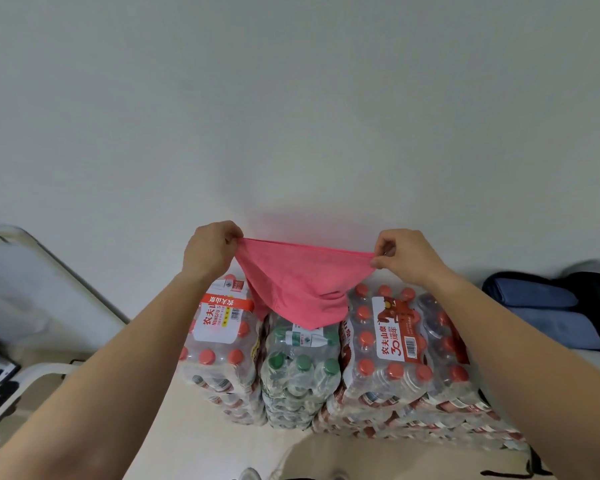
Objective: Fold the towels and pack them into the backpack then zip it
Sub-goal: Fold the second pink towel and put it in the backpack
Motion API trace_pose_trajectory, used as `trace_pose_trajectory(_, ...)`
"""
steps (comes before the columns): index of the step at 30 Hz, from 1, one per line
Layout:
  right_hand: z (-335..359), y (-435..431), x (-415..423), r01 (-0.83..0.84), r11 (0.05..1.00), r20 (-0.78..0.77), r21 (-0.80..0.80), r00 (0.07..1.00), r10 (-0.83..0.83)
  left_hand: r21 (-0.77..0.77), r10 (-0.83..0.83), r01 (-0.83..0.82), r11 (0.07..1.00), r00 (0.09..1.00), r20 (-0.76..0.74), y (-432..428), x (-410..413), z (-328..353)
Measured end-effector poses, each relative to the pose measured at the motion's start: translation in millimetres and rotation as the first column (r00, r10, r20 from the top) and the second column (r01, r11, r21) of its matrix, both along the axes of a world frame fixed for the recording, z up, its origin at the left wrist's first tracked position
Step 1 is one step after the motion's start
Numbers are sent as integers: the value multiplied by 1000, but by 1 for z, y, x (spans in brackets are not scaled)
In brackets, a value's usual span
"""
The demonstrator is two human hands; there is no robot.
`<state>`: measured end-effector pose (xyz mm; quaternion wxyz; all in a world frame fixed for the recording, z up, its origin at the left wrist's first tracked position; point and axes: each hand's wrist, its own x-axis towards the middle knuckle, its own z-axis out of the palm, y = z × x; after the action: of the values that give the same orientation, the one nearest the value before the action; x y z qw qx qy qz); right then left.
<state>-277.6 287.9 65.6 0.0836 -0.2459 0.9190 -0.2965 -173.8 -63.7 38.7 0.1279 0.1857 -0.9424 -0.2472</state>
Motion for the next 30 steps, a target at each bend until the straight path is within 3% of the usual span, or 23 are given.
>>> trace_pose_trajectory(7,8,-2,-7,3,1000,-76,-10,997,-4,107,41,-28,994,992,-115,14,-2,17)
trace_pose_trajectory(10,31,-13,-11,50,988,-132,-146,989,-70,220,98,-56,974,978,-185,22,-6,39)
trace_pose_trajectory(14,62,-29,-13,194,895,-132,-401,955,-266,460,181,-35,887,944,-277,23,-16,63)
trace_pose_trajectory(17,71,-33,-12,217,915,-143,-341,950,-279,562,248,-36,826,919,-307,25,-19,75)
trace_pose_trajectory(24,67,-27,2,211,929,-112,-305,961,-255,421,168,-31,907,941,-293,26,-14,74)
trace_pose_trajectory(30,26,-27,22,280,895,30,-346,957,-288,346,109,-42,937,979,-174,24,2,39)
